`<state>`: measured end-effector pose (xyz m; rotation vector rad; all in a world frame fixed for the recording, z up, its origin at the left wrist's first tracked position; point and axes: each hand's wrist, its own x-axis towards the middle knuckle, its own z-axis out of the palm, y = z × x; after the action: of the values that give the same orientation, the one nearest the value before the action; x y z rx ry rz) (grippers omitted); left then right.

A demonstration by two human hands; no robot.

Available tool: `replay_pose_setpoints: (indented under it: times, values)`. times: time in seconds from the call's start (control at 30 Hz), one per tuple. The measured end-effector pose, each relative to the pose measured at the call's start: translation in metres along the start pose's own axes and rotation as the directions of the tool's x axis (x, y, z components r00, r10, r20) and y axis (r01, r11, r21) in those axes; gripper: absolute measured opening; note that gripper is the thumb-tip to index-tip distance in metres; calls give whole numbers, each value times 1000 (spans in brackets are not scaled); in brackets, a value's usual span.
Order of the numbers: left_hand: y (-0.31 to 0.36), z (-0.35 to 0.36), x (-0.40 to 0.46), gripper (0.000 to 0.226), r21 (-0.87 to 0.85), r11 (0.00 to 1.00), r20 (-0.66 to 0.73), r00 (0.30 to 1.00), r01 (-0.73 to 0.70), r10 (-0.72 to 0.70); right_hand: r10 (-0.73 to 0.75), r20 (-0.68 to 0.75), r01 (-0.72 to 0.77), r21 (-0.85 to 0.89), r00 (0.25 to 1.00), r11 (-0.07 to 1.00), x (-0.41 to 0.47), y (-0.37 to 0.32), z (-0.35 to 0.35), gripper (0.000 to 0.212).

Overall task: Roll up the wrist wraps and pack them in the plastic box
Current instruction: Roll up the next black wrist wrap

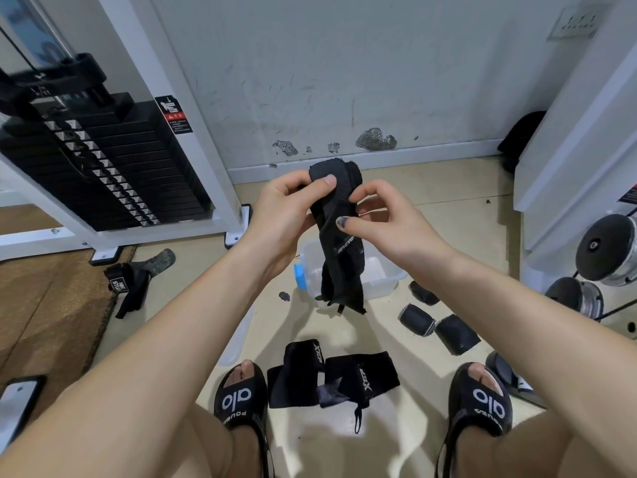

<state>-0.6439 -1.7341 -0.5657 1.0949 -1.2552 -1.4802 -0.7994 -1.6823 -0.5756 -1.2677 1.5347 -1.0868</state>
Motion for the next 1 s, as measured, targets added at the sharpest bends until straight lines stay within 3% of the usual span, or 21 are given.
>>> replay_pose_setpoints:
  times: [0.1,0.27,0.5,0.67,0.77,0.87,1.0]
  values:
    - [2,-1,1,11,-24,1000,19,1000,7,-6,15,27,-17,67,1000,998,4,0,0,32]
    - [7,-3,1,11,-54,998,25,999,24,-23,-26,11,26,-15,1000,1000,7,4,1,36]
    - [5,-1,0,18,-32,998,15,999,52,-52,-67,168,50,101,984,994,8,0,2,28]
    - [6,-3,4,7,-83,995,-49,997,60,-64,-9,246,-49,227,969,973,3,-7,-2,26]
    - [9,-8,7,12,-127,989,-74,994,74,-84,54,267,-143,325,962,935,0,-11,-11,10]
    - [11,-12,10,23,-156,984,-128,986,86,-107,63,241,-158,401,968,902,0,-13,-22,21]
    - [10,-17,13,23,-193,978,-109,989,73,-96,74,138,-123,391,988,912,3,-10,-30,11]
